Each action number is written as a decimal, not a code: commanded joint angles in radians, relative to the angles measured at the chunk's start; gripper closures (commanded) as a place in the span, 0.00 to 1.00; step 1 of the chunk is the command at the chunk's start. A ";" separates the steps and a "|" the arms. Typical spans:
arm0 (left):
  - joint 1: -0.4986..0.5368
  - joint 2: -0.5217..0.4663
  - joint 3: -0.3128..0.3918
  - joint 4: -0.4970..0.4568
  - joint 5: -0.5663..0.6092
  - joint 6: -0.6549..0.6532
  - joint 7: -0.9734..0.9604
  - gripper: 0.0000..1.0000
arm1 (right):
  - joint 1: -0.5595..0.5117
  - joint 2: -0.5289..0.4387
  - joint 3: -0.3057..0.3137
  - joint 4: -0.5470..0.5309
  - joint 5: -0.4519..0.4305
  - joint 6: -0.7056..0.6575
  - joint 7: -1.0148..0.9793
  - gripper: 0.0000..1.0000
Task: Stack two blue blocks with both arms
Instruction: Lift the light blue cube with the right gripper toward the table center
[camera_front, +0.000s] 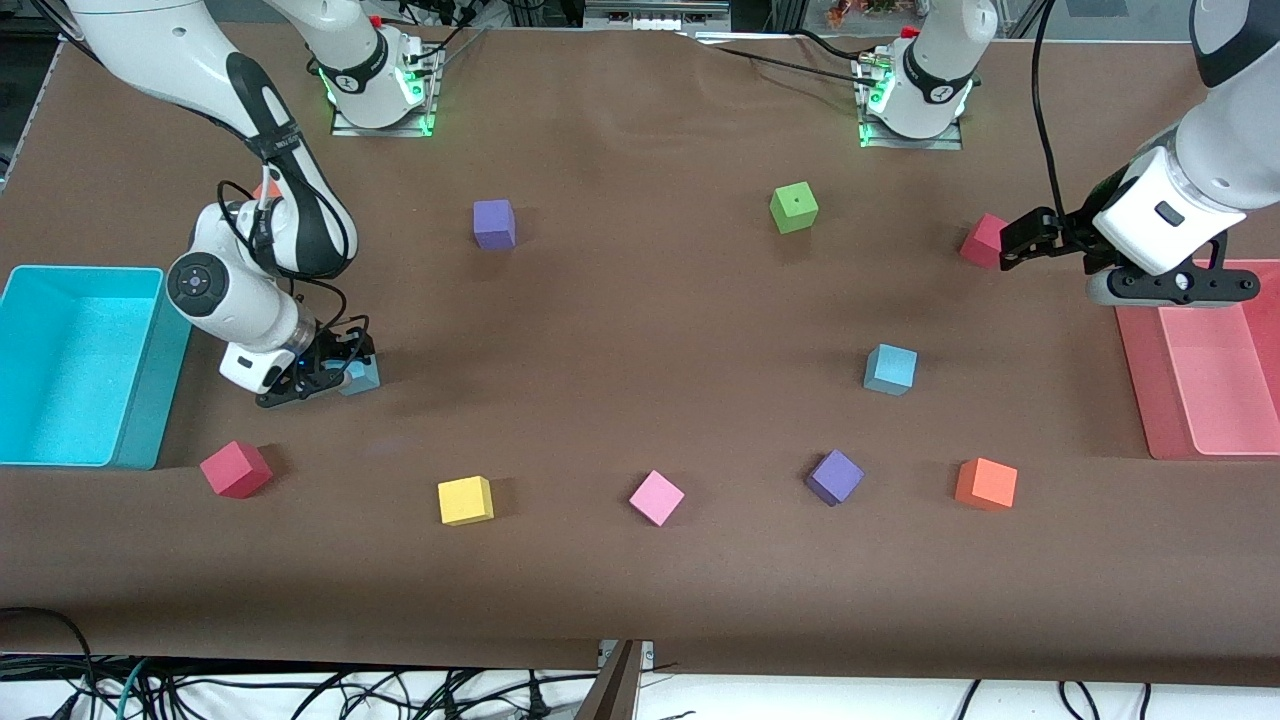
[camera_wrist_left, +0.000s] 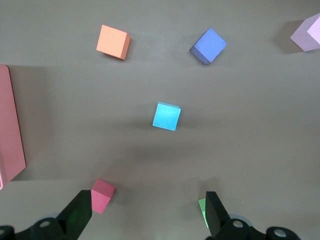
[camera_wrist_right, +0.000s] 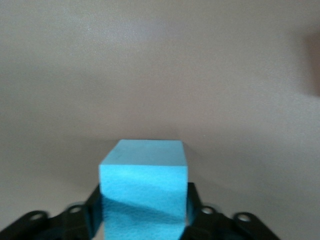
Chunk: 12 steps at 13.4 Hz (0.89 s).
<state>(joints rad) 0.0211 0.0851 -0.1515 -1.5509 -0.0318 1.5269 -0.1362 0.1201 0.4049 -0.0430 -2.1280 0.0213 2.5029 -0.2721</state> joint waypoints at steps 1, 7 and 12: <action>0.000 0.010 -0.005 0.026 0.024 -0.019 0.012 0.00 | 0.000 0.000 0.003 -0.004 0.014 0.017 -0.016 0.73; -0.001 0.010 -0.005 0.026 0.024 -0.020 0.012 0.00 | 0.053 -0.003 0.037 0.120 0.014 -0.054 0.080 0.73; -0.001 0.010 -0.008 0.026 0.026 -0.016 0.012 0.00 | 0.214 0.038 0.038 0.272 0.012 -0.163 0.369 0.73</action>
<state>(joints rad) 0.0212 0.0853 -0.1532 -1.5509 -0.0318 1.5267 -0.1362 0.2674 0.4052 0.0010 -1.9299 0.0232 2.3852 -0.0153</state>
